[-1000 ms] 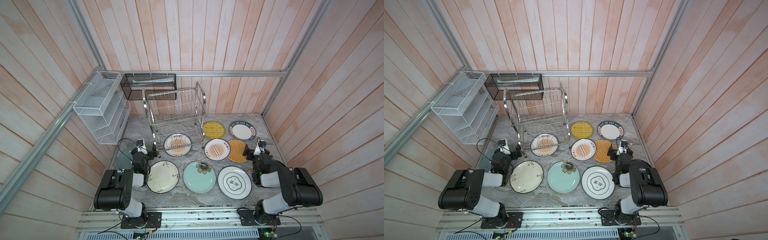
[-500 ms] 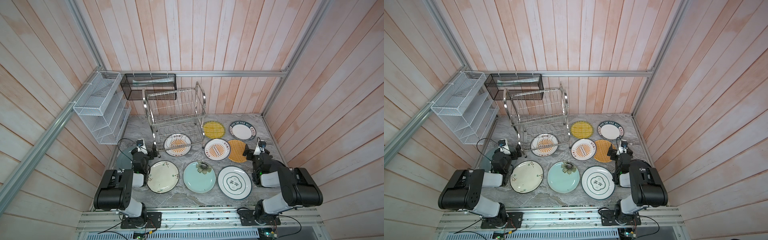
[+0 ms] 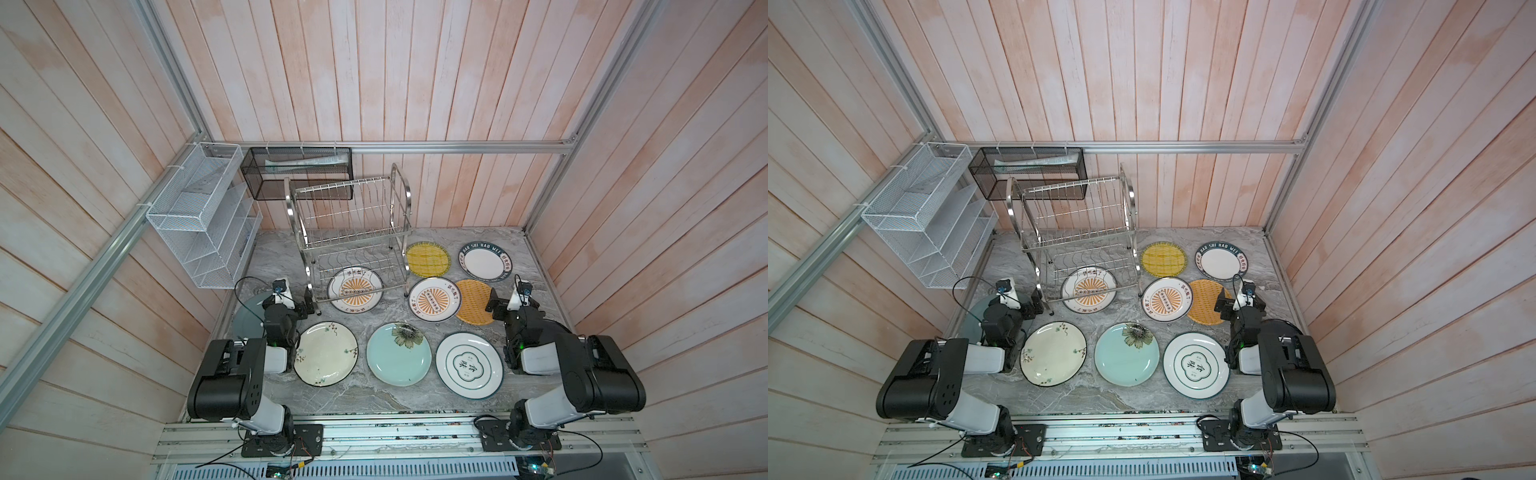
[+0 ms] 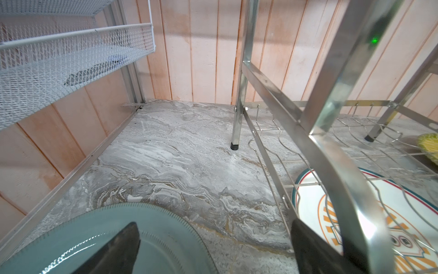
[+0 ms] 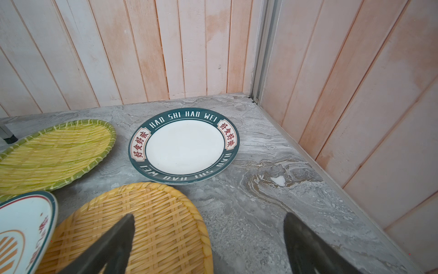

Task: Load plates into a dish rack
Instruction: Pick up the plate from the top-right of the table.

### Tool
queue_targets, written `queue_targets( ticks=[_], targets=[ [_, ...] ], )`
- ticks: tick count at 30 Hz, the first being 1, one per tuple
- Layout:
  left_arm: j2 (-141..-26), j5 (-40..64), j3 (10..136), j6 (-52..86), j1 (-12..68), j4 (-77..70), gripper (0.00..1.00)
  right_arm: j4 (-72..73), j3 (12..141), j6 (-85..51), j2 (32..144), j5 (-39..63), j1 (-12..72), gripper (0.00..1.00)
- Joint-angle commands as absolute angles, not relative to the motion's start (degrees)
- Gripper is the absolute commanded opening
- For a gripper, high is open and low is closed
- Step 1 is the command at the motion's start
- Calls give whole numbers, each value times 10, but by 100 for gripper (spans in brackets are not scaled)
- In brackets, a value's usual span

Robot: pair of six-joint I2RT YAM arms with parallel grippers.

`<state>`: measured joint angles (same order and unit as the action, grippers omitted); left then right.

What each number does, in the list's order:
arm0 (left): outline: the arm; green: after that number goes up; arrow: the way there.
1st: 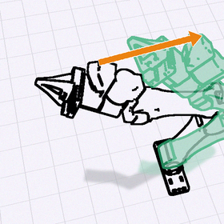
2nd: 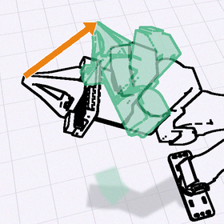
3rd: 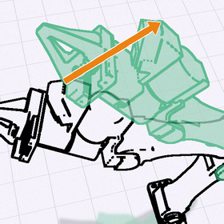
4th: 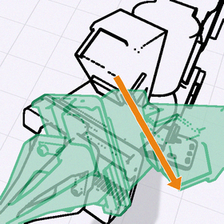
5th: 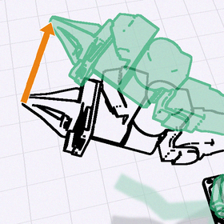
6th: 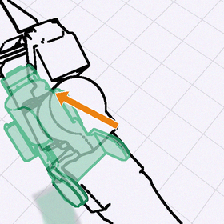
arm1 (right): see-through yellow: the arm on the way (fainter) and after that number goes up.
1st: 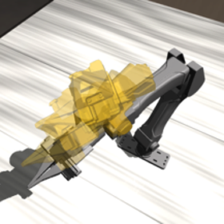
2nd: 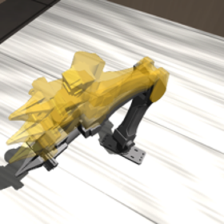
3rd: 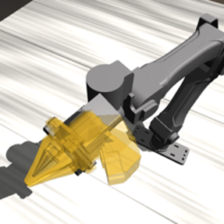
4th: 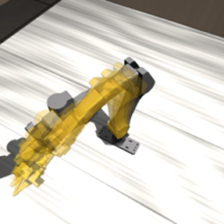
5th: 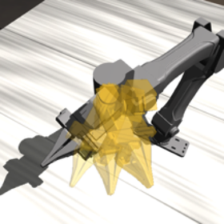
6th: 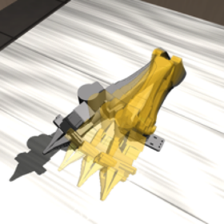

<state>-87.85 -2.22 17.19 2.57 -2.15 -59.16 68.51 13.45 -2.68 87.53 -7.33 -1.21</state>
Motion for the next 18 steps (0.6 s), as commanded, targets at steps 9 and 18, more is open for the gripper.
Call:
queue_targets(
  ticks=[9,18],
  targets=[
    [-660,-184,214,141,-7,-317,100,491,189,-32,712,-127,25,98],
    [-418,-117,283,359,-7,91,100,361,258,-291,626,-130,19,98]
  ],
)
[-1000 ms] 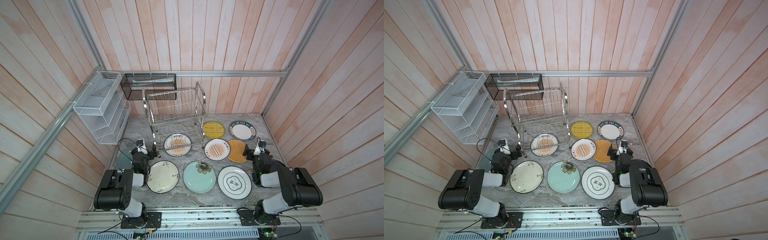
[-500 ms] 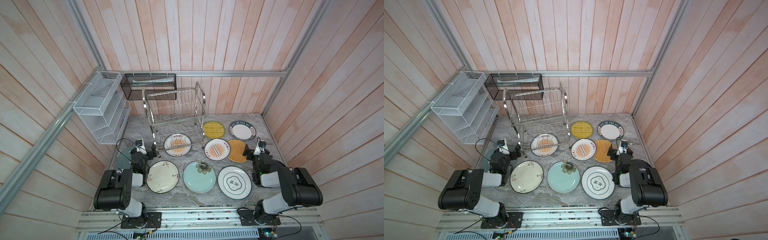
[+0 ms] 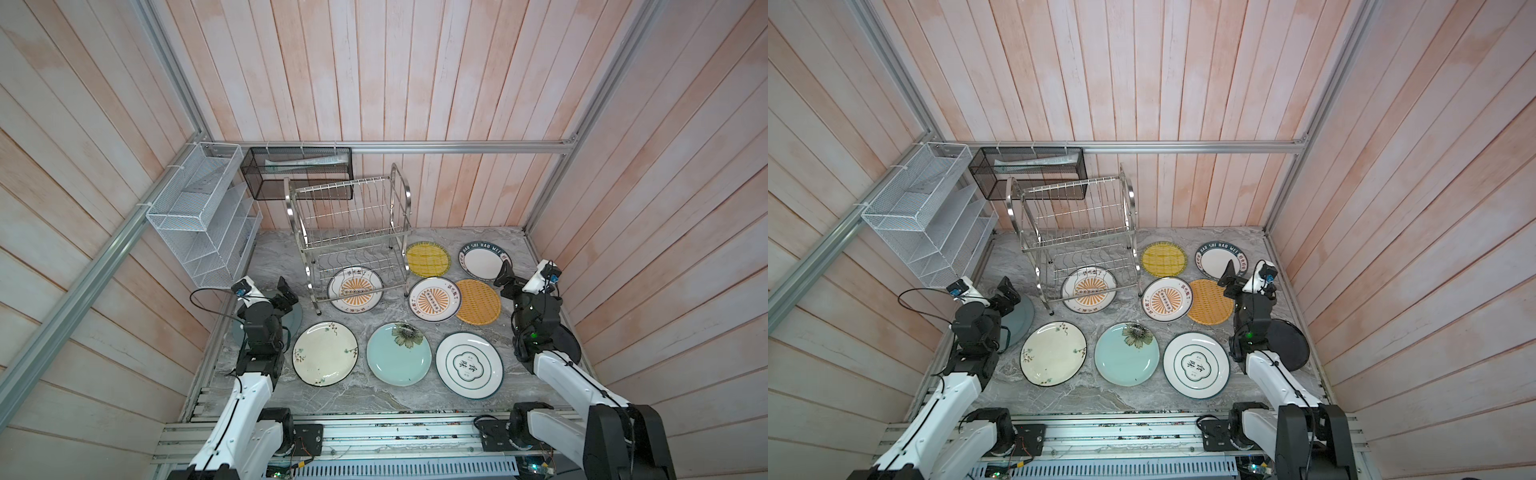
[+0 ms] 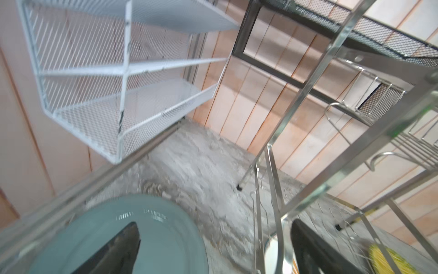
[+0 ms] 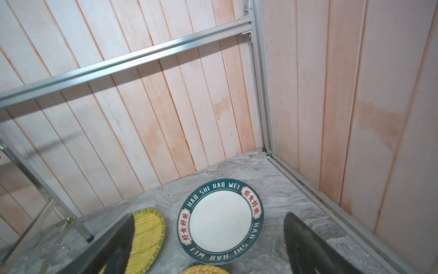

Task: Load plates into a dish rack
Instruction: Pick up the plate from the top-right of the table.

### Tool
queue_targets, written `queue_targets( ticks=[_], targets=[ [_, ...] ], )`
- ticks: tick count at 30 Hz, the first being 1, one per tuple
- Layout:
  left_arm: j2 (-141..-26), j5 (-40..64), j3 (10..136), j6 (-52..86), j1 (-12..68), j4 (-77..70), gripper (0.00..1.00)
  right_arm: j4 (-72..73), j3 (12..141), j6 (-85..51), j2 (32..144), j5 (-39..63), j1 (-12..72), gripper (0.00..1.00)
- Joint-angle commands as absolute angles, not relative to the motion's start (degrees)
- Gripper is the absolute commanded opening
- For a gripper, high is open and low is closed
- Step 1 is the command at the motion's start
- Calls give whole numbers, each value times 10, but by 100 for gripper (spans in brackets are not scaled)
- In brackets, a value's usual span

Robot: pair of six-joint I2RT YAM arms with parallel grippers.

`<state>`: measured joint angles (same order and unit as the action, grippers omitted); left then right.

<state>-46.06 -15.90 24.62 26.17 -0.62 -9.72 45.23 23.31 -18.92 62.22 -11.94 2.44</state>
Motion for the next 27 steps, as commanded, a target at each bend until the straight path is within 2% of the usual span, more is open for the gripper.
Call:
queue_targets(
  ticks=[1,5,8,12,15,18,21,27],
  targets=[
    [-404,-95,300,375,-9,122,100,350,270,-298,631,-121,17,98],
    [-376,6,361,415,-23,210,100,328,294,-418,670,-58,-21,98],
    [-377,175,391,329,-29,190,100,372,294,-497,723,61,-73,98],
    [-390,365,427,262,-29,190,100,247,378,-478,796,69,-98,98],
    [-398,473,423,229,-22,184,100,212,428,-483,864,105,-125,98],
    [-382,480,389,233,16,144,100,226,459,-493,930,166,-153,97],
    [-357,482,354,231,45,109,100,219,501,-495,997,219,-174,90],
    [-337,470,341,231,55,109,100,197,564,-479,1081,240,-183,83]
  ],
)
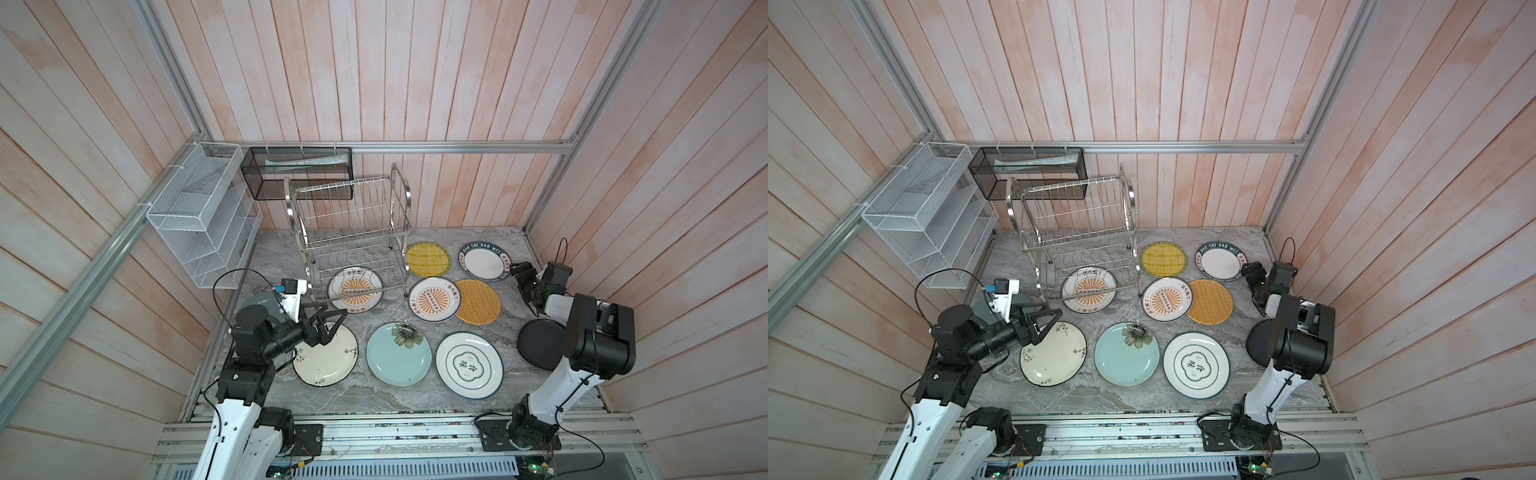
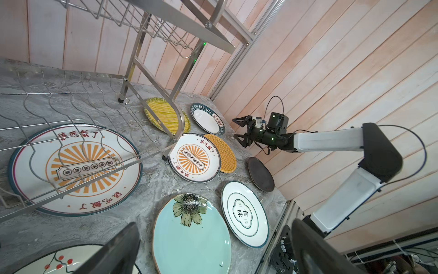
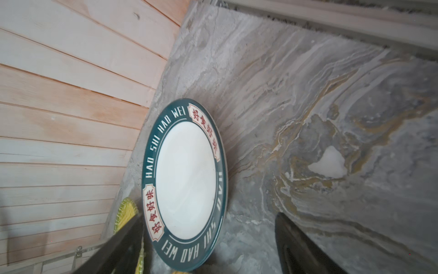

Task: Load plates into a dish rack
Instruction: Pick up the plate from the top-right of the table.

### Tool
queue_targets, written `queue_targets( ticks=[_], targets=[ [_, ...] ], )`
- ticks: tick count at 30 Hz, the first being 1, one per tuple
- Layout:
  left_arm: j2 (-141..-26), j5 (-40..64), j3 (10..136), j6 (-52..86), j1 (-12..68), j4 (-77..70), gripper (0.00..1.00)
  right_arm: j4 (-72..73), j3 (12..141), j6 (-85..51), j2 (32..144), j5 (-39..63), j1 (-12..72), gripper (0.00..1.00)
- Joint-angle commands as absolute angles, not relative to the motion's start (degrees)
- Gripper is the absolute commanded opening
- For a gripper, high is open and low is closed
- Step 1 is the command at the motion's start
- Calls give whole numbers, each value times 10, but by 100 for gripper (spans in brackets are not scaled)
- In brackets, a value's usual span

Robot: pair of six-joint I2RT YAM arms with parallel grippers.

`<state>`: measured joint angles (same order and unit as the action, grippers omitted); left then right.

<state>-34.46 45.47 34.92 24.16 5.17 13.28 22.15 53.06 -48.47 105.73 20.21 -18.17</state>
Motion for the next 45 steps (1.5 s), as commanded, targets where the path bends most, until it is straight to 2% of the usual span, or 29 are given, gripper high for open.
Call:
queue_targets(
  ticks=[1,9,15,21,26,32,38,45],
  targets=[
    [-340,471,341,230,56,113,100,193,575,-479,1093,242,-183,81],
    [-348,444,340,228,65,130,100,164,665,-487,1190,285,-190,61],
    [-348,408,346,220,65,148,100,136,713,-502,1238,307,-192,50],
    [-349,402,345,221,65,149,100,127,730,-501,1258,315,-192,39],
    [-350,396,346,219,65,153,100,127,736,-498,1271,330,-190,34],
    [-351,397,346,220,65,152,100,156,729,-500,1275,341,-190,21],
    [-351,395,347,219,65,153,100,194,717,-515,1266,355,-191,0],
    [-352,388,345,220,66,155,100,234,688,-554,1217,352,-192,0]
  ],
)
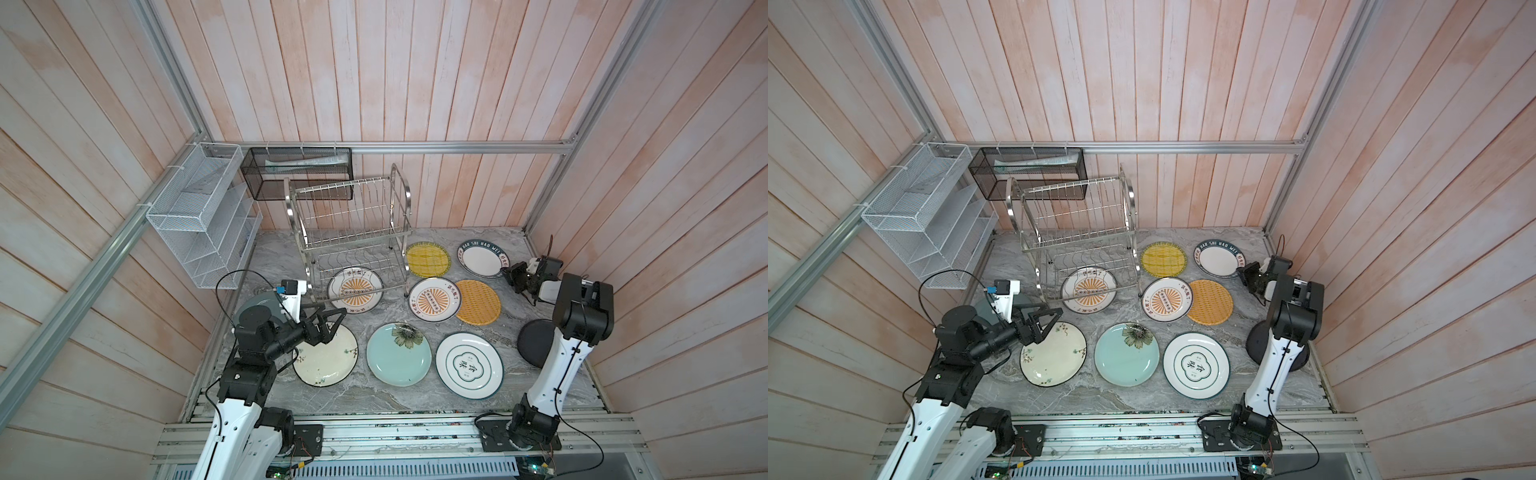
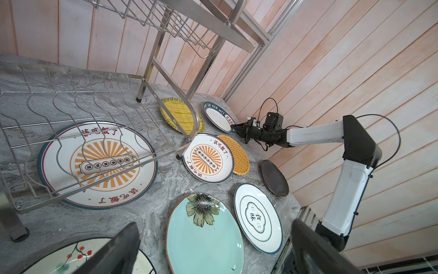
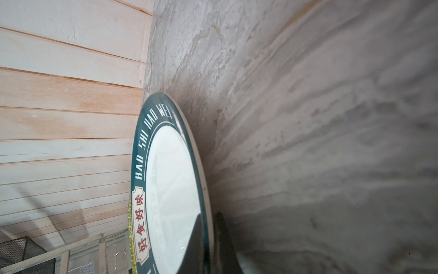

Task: Load plates into a dish rack
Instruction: Pick up the plate from the top-right of the table.

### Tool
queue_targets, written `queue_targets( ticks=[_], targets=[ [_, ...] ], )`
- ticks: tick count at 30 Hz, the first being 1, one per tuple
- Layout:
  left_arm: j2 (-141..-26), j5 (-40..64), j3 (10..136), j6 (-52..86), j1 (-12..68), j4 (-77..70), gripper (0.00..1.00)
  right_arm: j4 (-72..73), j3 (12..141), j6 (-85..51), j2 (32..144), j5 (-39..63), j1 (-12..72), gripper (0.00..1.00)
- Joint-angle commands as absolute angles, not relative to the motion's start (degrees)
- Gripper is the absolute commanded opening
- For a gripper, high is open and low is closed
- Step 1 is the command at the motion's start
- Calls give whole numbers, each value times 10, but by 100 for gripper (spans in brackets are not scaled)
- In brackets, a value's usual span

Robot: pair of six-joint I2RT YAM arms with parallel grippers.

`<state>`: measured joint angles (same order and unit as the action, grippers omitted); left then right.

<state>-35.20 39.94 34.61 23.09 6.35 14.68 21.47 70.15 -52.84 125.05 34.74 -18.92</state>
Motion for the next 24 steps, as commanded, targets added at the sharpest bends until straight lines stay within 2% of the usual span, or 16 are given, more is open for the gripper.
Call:
queue_targets(
  ticks=[1,7,15,21,24],
  targets=[
    [-352,386,345,220,65,155,100,234,685,-557,1208,348,-191,0],
    [-352,375,345,219,65,158,100,234,635,-589,1120,325,-191,0],
    [-326,345,332,212,65,147,100,195,533,-610,941,307,-180,0],
    [-307,332,321,227,66,113,100,70,488,-590,796,257,-149,0],
    [-308,316,308,271,90,41,100,-9,491,-573,736,214,-123,0]
  ],
)
